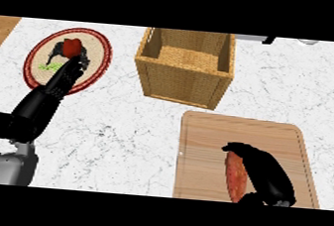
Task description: Pick the sweet potato from the cutting board and place it in the basket
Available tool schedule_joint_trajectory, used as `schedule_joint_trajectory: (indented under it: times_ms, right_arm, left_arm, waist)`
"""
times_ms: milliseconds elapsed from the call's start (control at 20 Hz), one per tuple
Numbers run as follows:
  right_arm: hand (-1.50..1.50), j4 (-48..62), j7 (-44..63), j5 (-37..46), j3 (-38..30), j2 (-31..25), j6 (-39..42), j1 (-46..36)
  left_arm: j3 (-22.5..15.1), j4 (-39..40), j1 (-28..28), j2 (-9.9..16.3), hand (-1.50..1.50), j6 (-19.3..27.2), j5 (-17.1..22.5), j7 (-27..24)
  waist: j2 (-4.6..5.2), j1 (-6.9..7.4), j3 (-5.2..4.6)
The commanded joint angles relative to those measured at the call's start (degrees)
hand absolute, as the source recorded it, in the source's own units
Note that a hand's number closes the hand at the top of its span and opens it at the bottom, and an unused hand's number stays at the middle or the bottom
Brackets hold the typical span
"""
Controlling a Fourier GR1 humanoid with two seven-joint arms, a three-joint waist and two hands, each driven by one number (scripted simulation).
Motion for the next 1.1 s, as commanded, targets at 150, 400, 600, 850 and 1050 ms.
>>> schedule_joint_trajectory:
  times_ms: [150,400,600,850,1050]
  right_arm:
    - [1.50,3.95,-2.71,1.49,0.18,0.40,0.69,-2.38]
    - [1.50,1.72,-8.54,6.68,4.16,-4.06,-3.18,1.66]
    - [1.50,3.24,12.16,16.18,24.32,10.29,-5.52,-5.94]
    - [1.50,8.65,26.11,13.01,34.75,10.58,-11.20,-14.75]
    - [1.50,9.93,35.42,6.75,40.72,10.68,-18.60,-22.22]
  left_arm:
    - [1.01,1.91,-3.08,-0.34,0.00,0.01,-0.26,1.65]
    - [0.48,3.69,0.26,-0.93,0.00,-0.93,-1.17,-4.70]
    - [-0.42,2.68,-2.23,-0.51,0.00,-1.22,-1.14,-0.97]
    - [-2.35,2.03,-3.57,-2.35,0.00,0.02,-2.39,-0.54]
    - [-3.03,1.99,-2.72,-2.62,0.00,-0.68,-2.24,-0.98]
  waist:
    - [0.13,-0.05,0.15]
    - [0.12,-0.13,0.15]
    - [0.19,1.93,0.08]
    - [0.45,4.04,0.15]
    - [0.48,4.45,0.16]
